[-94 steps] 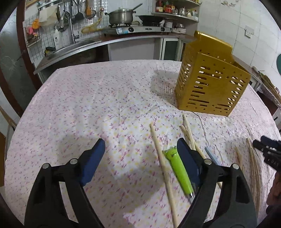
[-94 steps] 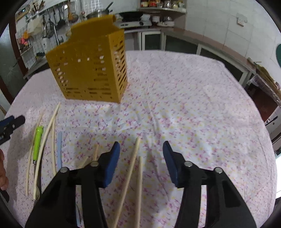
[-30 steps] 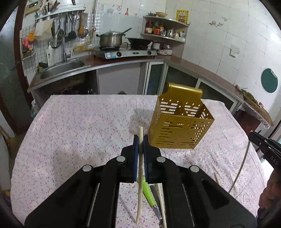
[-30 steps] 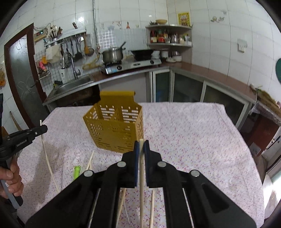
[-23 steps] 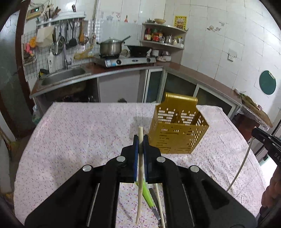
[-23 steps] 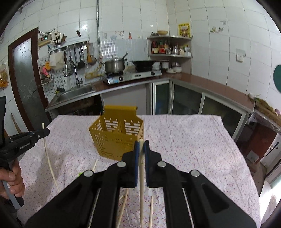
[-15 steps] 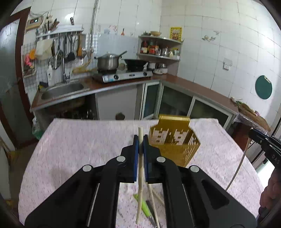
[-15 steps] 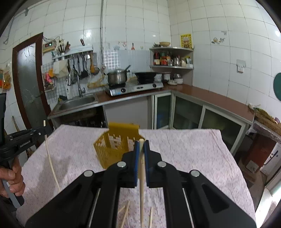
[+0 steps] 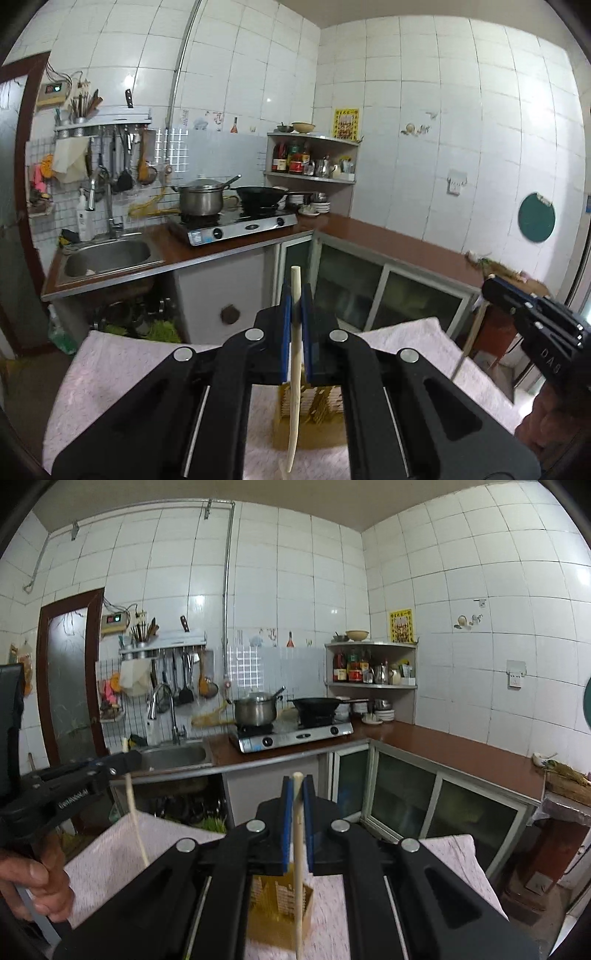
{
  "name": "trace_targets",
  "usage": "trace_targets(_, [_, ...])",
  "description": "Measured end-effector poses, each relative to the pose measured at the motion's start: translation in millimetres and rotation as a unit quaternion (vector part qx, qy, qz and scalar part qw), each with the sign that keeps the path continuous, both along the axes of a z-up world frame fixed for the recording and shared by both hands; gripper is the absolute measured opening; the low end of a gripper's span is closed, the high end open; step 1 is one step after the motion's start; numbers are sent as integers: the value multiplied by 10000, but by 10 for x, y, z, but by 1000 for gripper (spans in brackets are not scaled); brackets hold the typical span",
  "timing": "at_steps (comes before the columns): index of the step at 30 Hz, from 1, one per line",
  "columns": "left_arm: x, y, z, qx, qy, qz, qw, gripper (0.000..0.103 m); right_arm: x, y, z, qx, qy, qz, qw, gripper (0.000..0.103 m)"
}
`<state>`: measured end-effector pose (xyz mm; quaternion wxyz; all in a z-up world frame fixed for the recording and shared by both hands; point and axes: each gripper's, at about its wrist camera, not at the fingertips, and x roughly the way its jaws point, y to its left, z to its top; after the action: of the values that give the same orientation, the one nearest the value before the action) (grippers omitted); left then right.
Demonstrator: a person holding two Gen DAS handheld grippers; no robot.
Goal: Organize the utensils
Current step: 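Carry both held chopsticks up and lower them into the yellow caddy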
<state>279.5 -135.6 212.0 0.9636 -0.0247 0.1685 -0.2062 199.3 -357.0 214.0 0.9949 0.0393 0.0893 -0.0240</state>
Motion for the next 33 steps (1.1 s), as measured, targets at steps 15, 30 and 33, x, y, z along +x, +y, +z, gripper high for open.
trace_targets(15, [649, -312, -283, -31, -49, -48, 10000, 4, 695, 16, -189, 61, 65, 92, 9999, 6])
trace_targets(30, [939, -342, -716, 135, 386, -19, 9992, 4, 984, 24, -495, 146, 378, 150, 9991, 7])
trace_targets(33, [995, -315, -819, 139, 597, 41, 9981, 18, 996, -24, -570, 217, 486, 67, 9986, 7])
